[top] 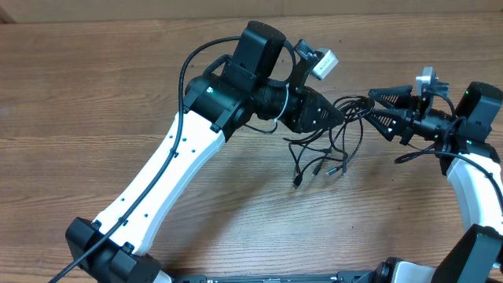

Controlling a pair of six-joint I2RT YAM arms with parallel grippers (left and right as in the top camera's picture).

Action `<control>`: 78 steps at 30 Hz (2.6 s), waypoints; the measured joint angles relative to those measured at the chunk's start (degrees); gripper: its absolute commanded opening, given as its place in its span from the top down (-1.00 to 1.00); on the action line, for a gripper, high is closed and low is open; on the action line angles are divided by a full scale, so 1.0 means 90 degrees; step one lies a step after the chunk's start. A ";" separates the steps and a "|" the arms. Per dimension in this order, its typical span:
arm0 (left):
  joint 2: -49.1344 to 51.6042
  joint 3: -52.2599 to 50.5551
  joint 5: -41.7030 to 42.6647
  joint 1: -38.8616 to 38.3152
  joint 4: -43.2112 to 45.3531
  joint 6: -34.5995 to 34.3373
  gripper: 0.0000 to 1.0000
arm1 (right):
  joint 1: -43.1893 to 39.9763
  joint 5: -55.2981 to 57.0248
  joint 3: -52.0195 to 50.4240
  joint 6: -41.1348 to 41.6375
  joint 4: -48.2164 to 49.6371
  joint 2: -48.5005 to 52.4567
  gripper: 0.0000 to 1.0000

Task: Untangle cables

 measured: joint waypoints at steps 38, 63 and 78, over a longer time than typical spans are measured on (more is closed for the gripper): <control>-0.0015 0.0000 -0.1768 0.0459 -0.0597 -0.0027 -0.99 | 0.0481 0.0187 0.0000 -0.0041 -0.0053 0.0000 0.92; -0.0015 0.0000 -0.4226 -0.0719 0.0141 0.4354 -0.99 | -0.0306 0.2414 0.0000 0.0165 -0.3305 0.0000 0.92; 0.0180 0.0000 -0.4680 -0.1127 0.0155 0.4945 -0.99 | -0.0243 0.2229 0.0000 0.0165 -0.3951 0.0000 0.92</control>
